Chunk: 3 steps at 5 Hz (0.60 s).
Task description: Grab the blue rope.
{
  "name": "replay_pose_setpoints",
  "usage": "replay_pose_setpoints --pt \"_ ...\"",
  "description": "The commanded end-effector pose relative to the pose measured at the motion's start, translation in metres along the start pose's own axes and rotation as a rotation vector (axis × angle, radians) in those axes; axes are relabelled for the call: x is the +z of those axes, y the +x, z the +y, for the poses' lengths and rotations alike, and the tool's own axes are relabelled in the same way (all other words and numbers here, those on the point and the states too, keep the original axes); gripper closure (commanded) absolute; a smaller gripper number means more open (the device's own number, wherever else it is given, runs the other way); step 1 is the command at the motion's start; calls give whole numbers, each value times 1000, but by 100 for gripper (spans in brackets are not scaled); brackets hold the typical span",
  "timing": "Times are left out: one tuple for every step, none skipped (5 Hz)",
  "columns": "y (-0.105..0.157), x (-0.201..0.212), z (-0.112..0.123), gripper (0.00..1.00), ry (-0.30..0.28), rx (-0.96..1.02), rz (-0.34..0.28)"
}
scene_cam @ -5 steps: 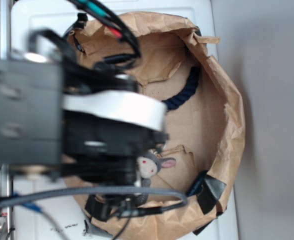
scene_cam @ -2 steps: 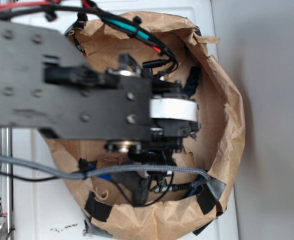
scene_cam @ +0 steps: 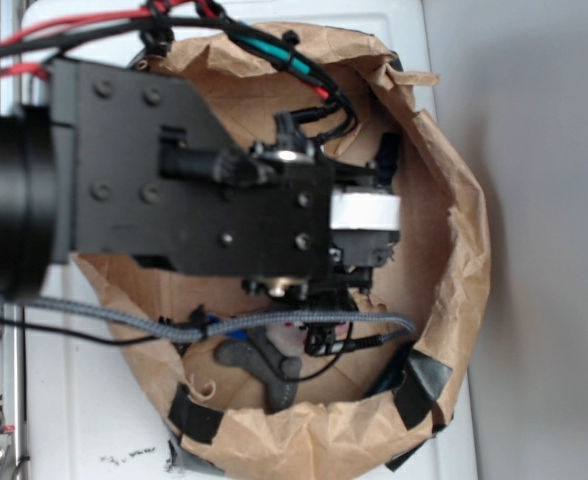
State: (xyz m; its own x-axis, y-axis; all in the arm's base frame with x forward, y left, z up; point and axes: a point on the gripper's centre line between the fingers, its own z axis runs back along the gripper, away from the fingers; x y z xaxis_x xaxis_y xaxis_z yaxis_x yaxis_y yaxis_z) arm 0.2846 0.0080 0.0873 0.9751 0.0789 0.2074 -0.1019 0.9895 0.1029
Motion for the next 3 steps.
replay_pose_setpoints --pt "-5 2 21 0 37 48 9" --pt "-5 -18 26 0 55 63 5" --pt "0 -31 30 0 -4 66 37"
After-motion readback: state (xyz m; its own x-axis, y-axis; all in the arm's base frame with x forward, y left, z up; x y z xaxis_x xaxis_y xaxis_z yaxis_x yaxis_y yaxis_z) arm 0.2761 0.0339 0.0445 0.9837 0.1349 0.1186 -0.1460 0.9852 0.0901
